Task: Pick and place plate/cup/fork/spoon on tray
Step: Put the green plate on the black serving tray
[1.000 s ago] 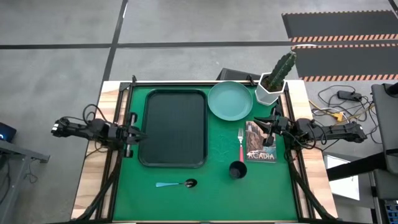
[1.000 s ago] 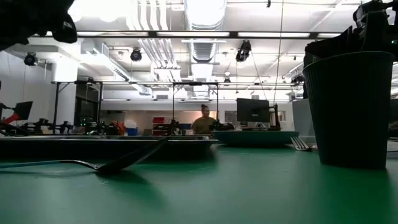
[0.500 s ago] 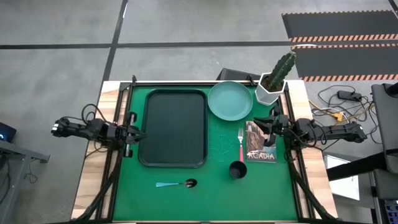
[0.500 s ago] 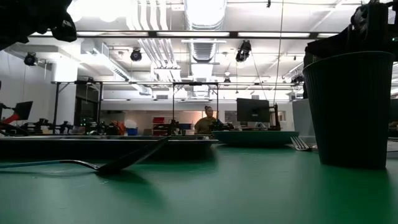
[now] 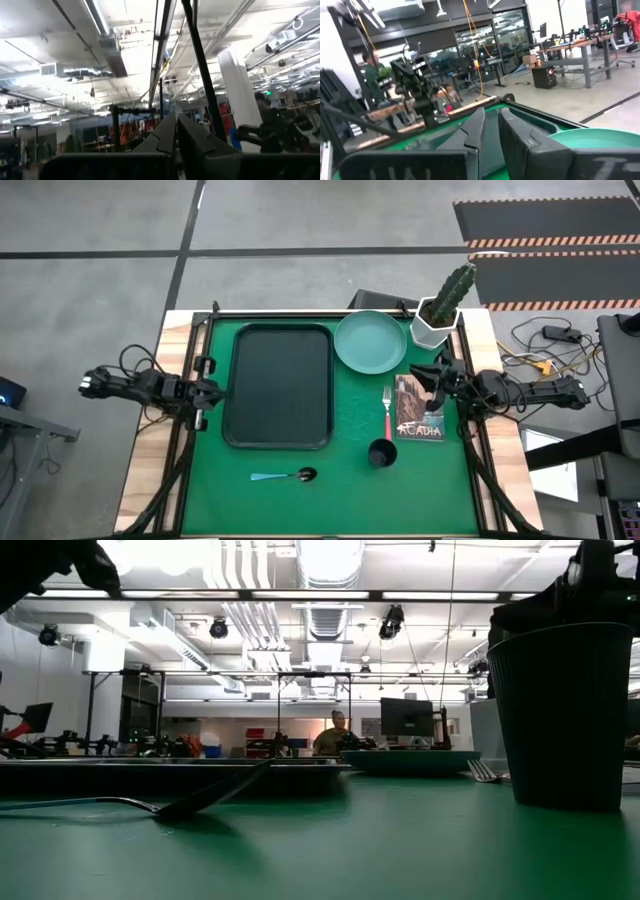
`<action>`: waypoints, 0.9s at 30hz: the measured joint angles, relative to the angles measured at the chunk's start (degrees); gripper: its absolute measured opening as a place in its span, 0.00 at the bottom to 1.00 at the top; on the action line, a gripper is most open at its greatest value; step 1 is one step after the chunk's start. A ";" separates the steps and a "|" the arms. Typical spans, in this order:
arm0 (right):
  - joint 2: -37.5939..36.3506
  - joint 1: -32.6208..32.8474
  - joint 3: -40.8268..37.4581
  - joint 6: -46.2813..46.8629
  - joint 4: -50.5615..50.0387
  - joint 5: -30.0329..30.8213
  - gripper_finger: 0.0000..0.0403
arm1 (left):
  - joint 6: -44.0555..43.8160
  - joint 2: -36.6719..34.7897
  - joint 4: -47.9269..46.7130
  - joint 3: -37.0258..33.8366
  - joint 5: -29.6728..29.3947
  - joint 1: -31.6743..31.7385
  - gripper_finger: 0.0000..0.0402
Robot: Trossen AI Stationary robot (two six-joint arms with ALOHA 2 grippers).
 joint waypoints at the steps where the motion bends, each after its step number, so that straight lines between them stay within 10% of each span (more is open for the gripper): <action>1: -0.01 0.00 0.00 0.38 0.15 -0.01 0.11 | 0.22 0.53 -0.07 0.10 0.00 0.00 0.00; 18: 13.50 -0.02 0.19 -5.71 32.63 -2.67 0.11 | 1.21 5.36 3.82 0.62 -7.19 0.04 0.00; 27: 29.54 -0.04 11.93 -7.79 31.15 1.18 0.11 | 7.10 4.49 5.46 0.69 -8.81 0.04 0.00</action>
